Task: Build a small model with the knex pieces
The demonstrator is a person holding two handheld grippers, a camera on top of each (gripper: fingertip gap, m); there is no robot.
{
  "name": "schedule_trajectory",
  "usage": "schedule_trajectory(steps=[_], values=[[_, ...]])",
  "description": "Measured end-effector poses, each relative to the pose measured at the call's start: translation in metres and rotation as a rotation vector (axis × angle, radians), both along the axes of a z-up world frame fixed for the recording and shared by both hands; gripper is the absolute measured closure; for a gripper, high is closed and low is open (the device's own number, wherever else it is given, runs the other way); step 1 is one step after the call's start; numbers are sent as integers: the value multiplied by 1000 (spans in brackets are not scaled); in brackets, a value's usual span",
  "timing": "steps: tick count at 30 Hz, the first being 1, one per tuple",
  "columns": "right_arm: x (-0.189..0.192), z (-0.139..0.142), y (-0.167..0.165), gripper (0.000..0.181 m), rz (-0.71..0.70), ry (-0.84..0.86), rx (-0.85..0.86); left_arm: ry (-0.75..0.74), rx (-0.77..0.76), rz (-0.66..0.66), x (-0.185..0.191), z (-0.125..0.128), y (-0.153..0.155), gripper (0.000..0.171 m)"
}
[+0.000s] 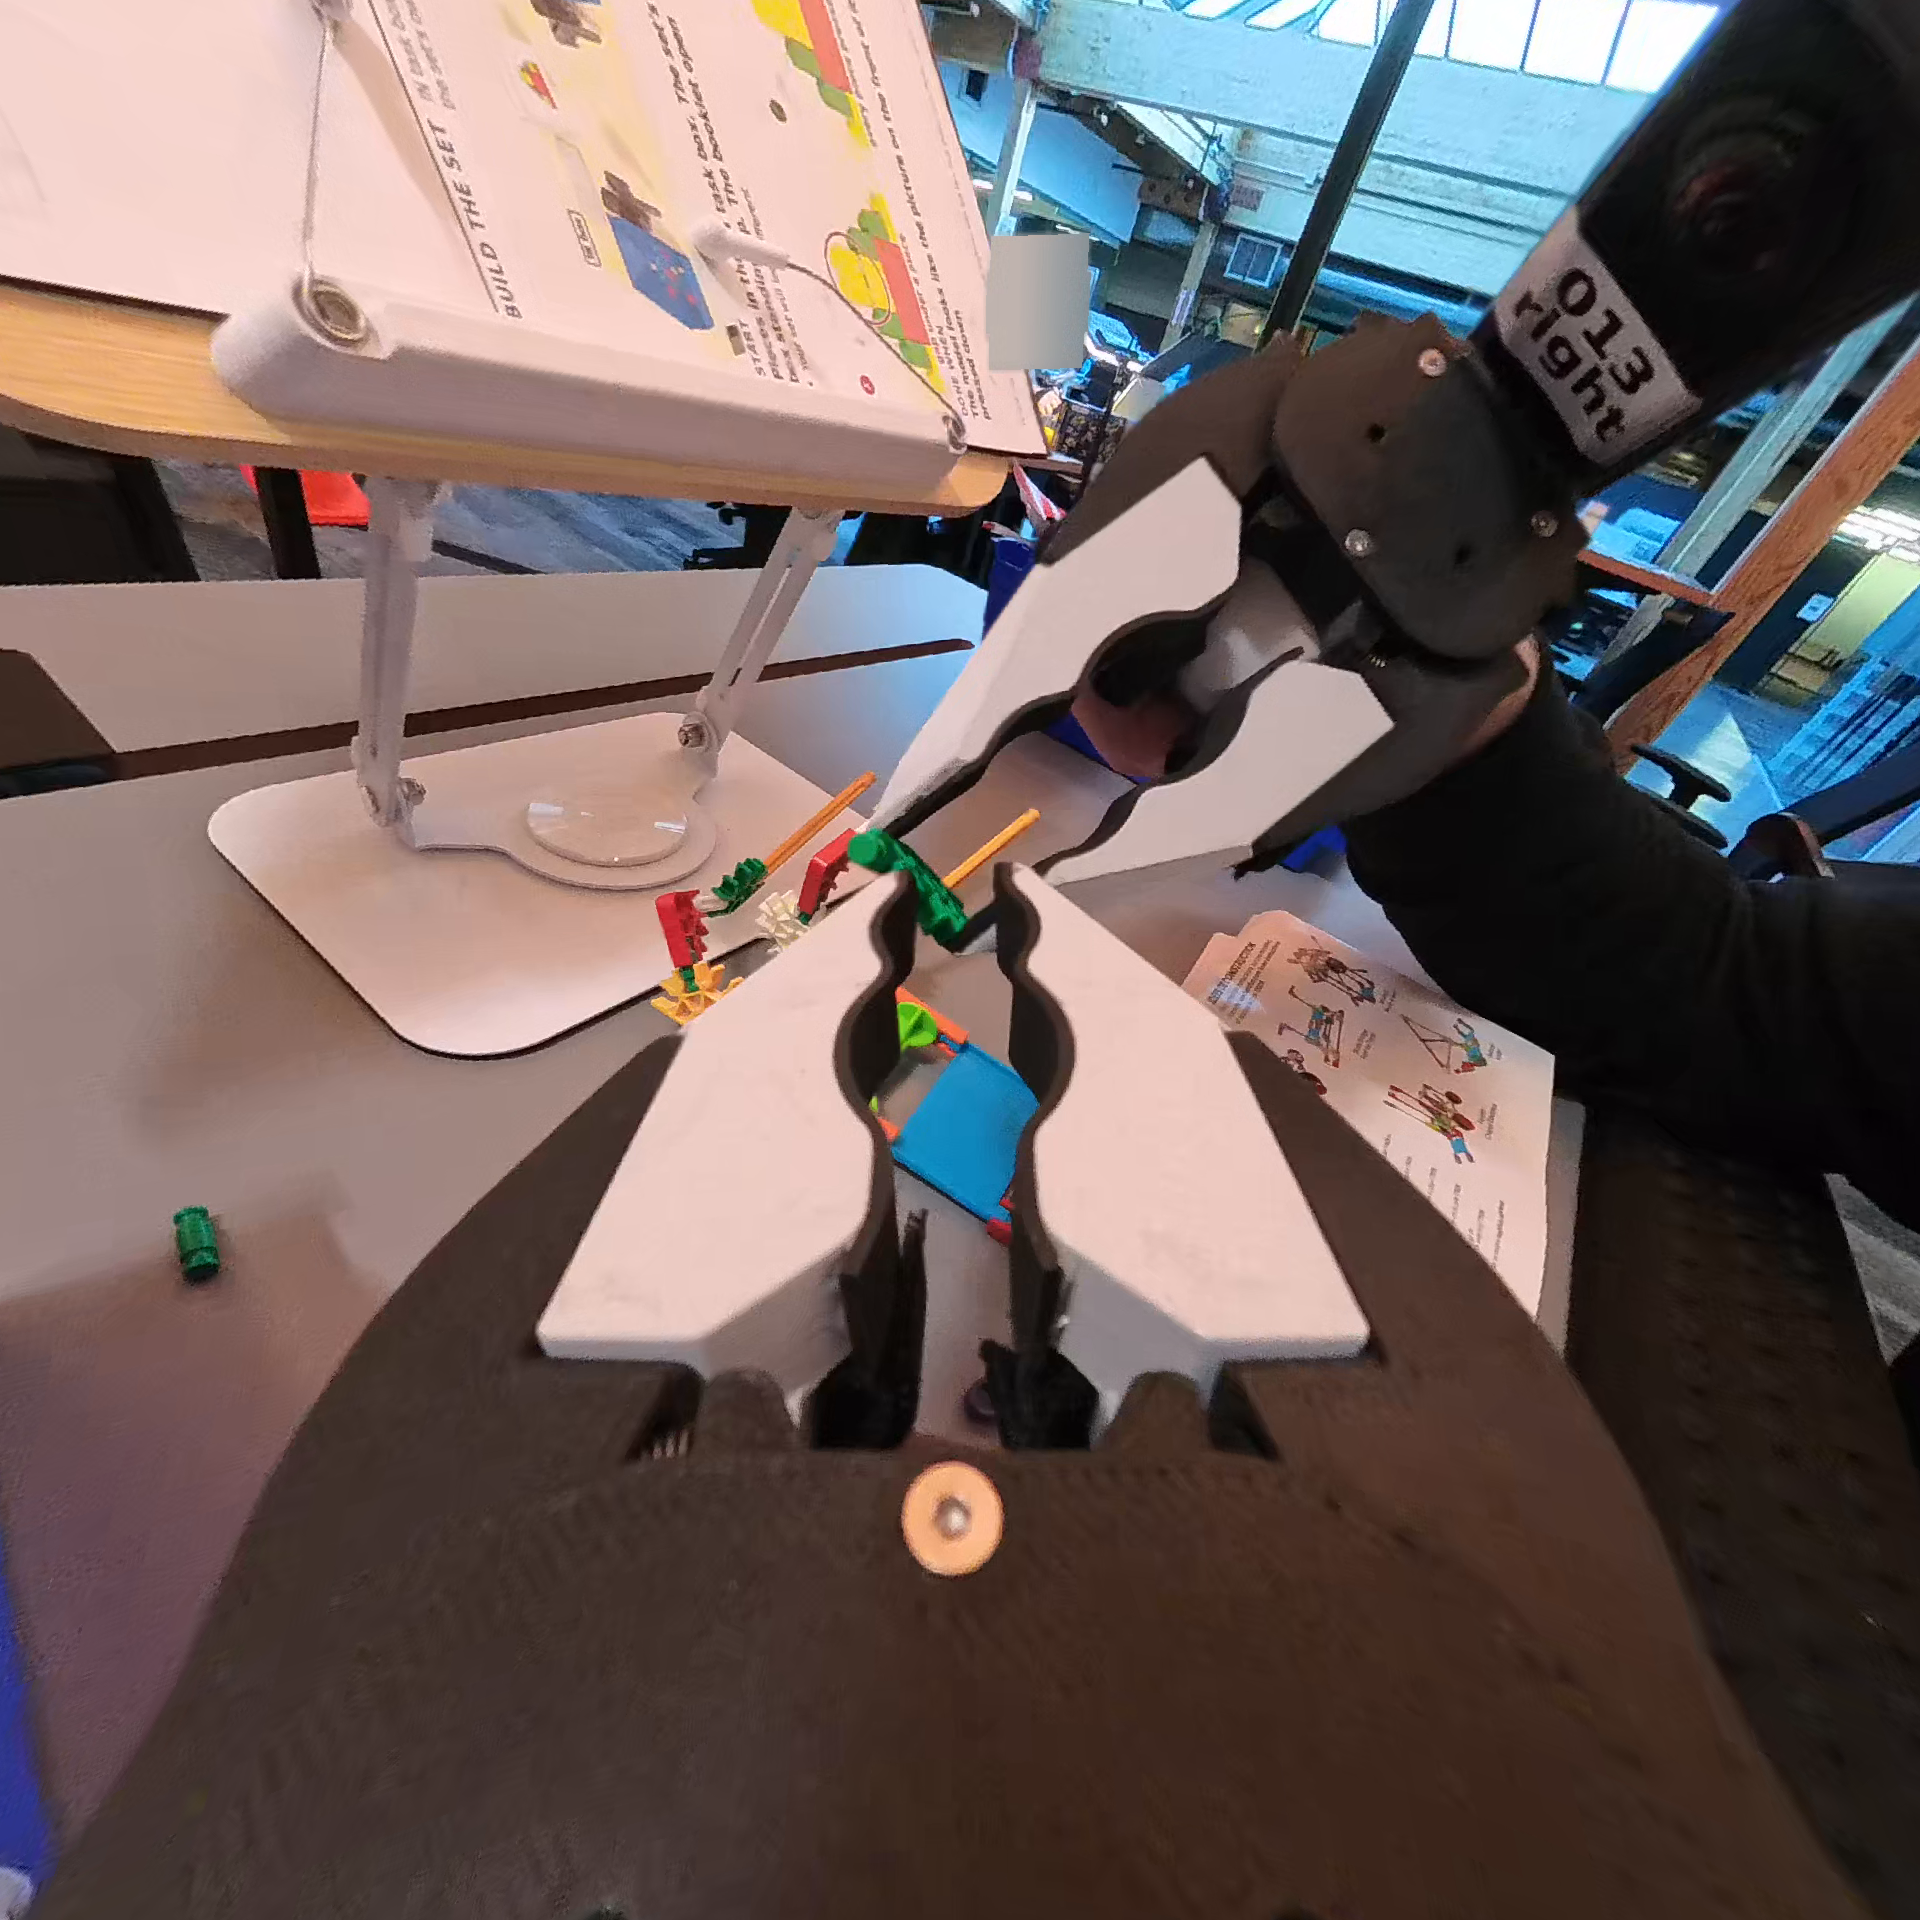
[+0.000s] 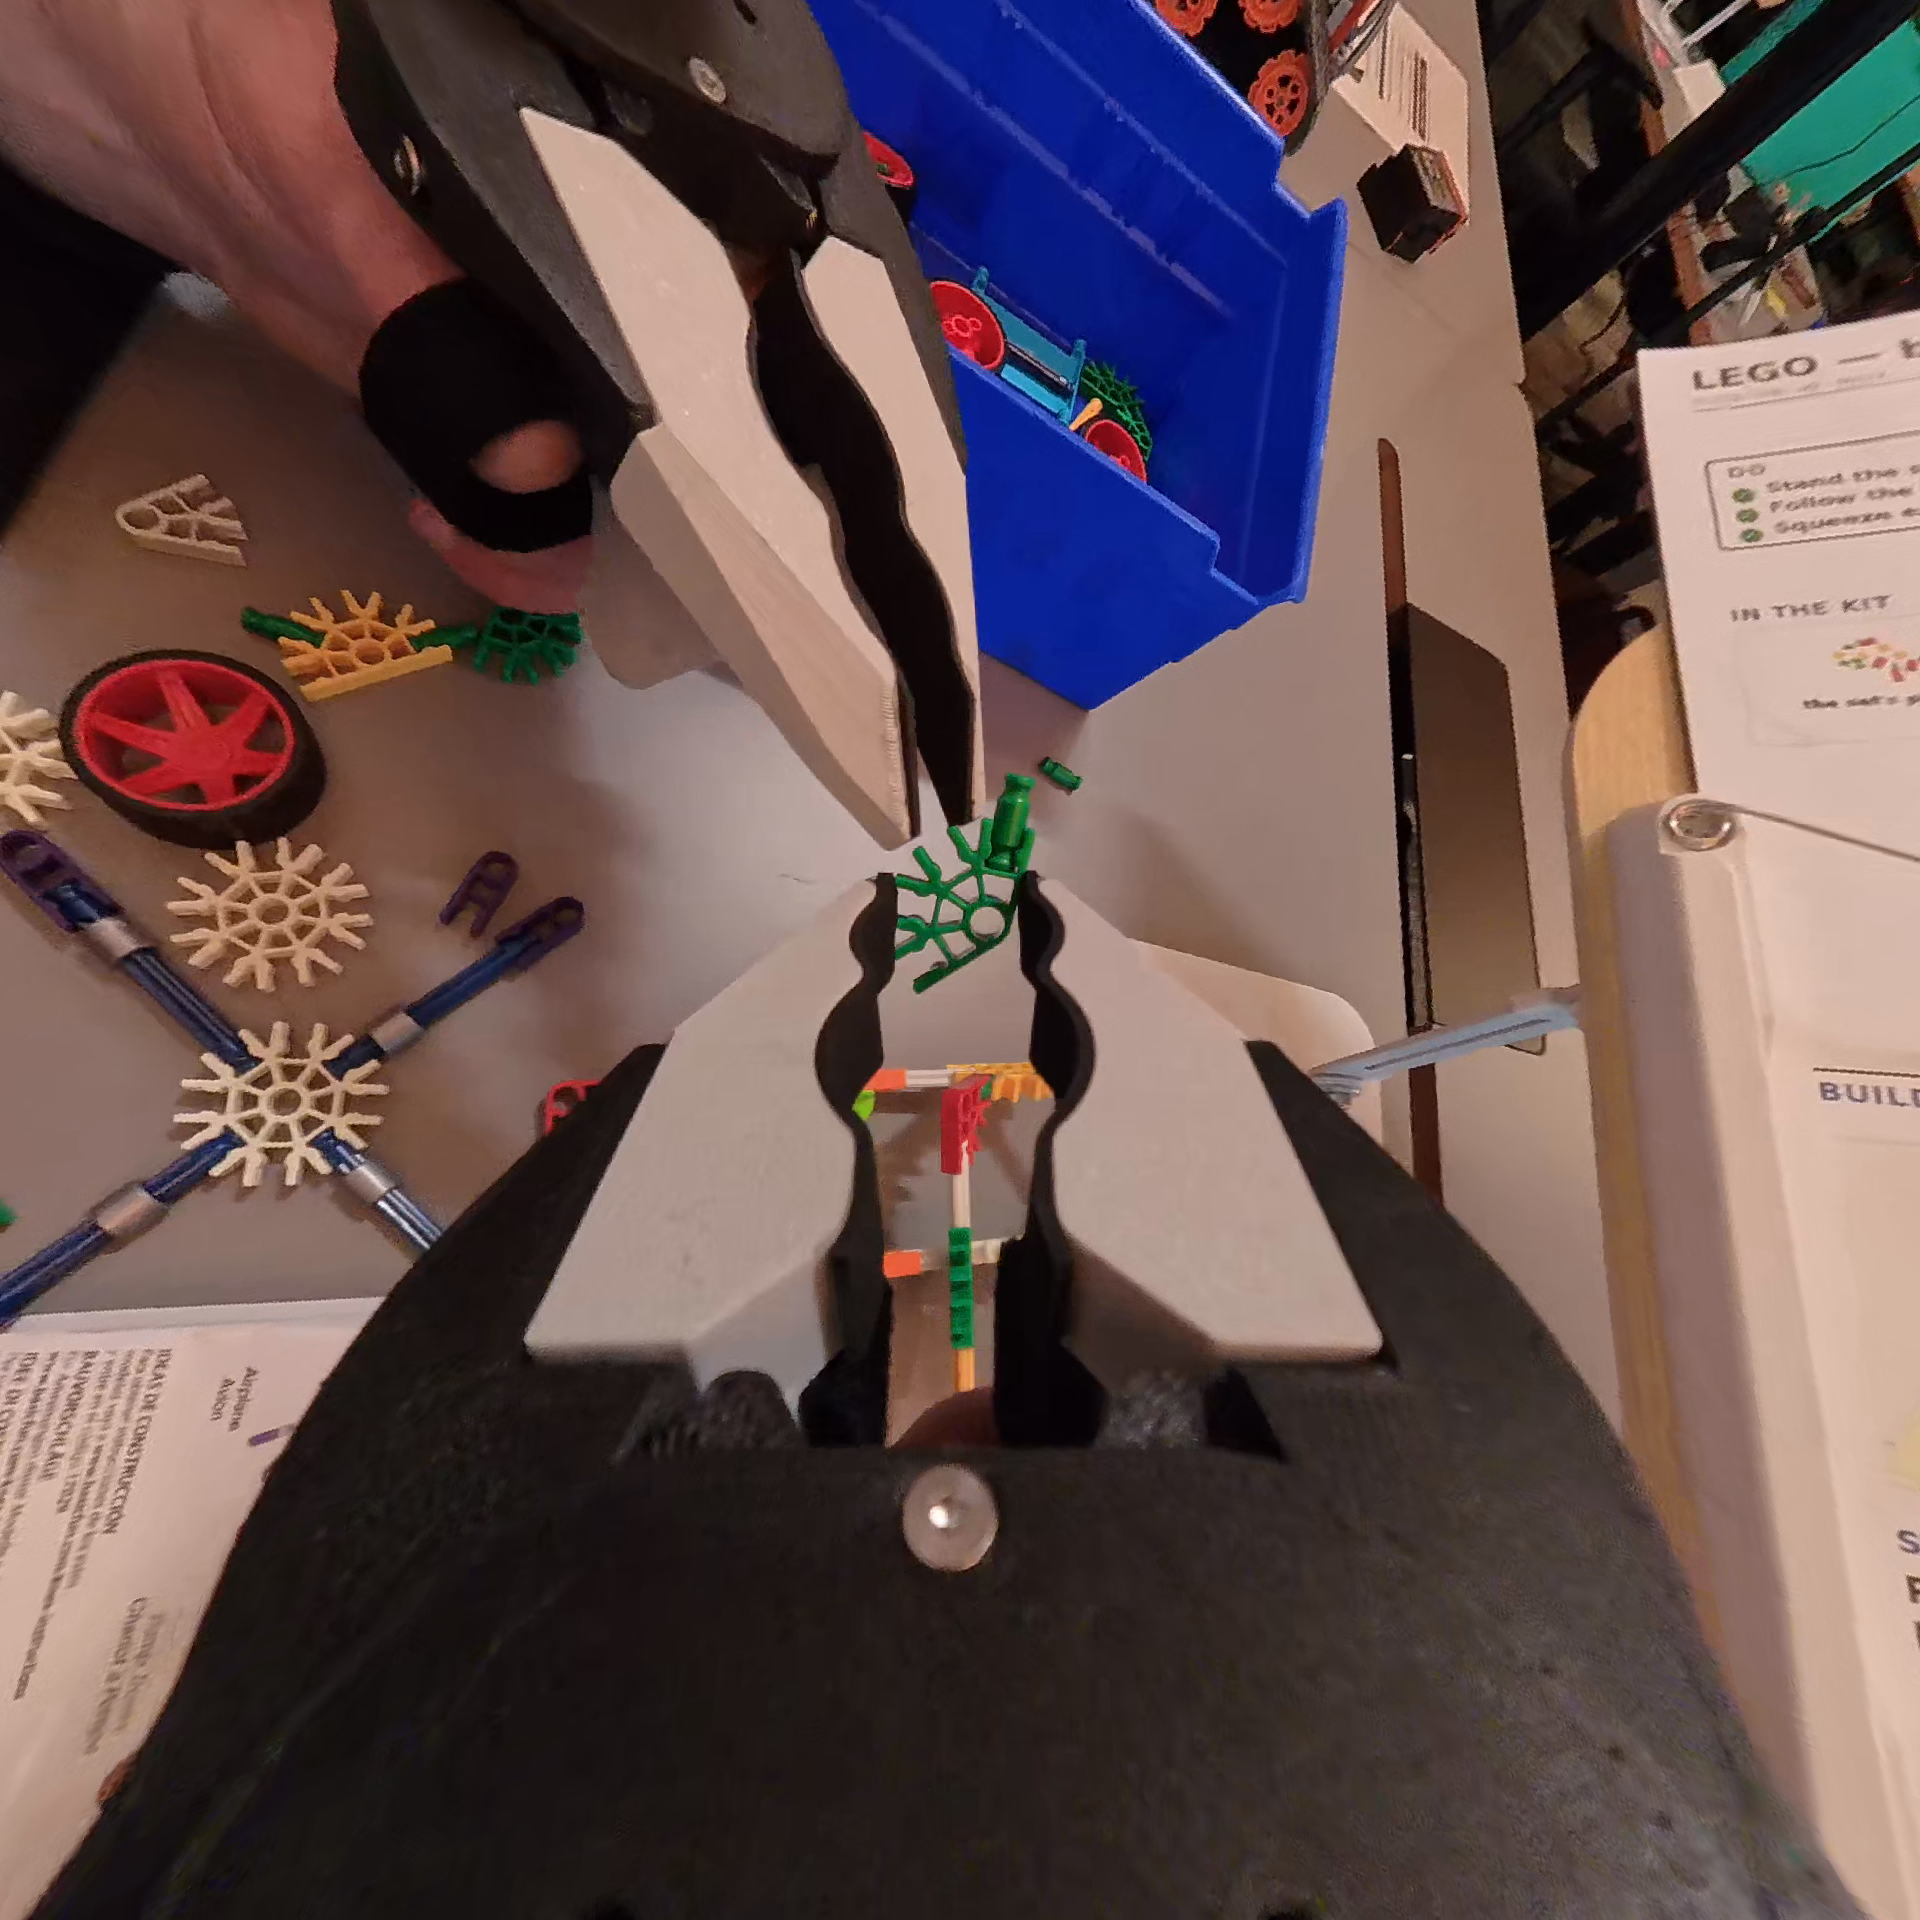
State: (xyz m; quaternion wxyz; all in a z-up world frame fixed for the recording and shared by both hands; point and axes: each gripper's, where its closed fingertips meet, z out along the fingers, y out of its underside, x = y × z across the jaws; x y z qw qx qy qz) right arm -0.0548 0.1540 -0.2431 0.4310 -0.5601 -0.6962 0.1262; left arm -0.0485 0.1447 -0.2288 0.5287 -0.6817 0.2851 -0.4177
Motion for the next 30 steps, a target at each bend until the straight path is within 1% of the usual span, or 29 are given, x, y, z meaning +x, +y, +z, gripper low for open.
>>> schedule_trajectory(steps=[3, 5, 7, 10, 17, 22, 24, 26, 28, 30], values=[[-1, 1, 1, 160, 4, -10, 56, -17, -20, -1, -1, 0, 1, 160], [-2, 3, 2, 160, 7, -8, 90, -16, -12, 22, -4, 1, 4, 160], [-3, 3, 0, 160, 16, -11, 116, -19, -11, 45, -7, 2, 7, 155], [-3, 4, 0, 160, 17, -19, 139, -27, -10, 21, -4, 3, 3, 151], [-3, 8, -3, 160, 58, -20, 231, -51, -22, 37, -8, 4, 7, 168], [-5, 10, -2, 160, 65, -13, 275, -54, -34, 47, -9, 3, 9, 161], [-6, 11, -4, 160, 77, -11, 306, -61, -44, 52, -10, 4, 10, 155], [-8, 12, -4, 160, 79, -9, 323, -61, -55, 28, -8, 2, 7, 157], [-9, 12, -6, 160, 93, -2, 329, -43, -41, 7, -3, 1, 3, 165], [-9, 11, -7, 160, 102, -8, 348, -33, -27, 10, -3, 0, 3, 166]])
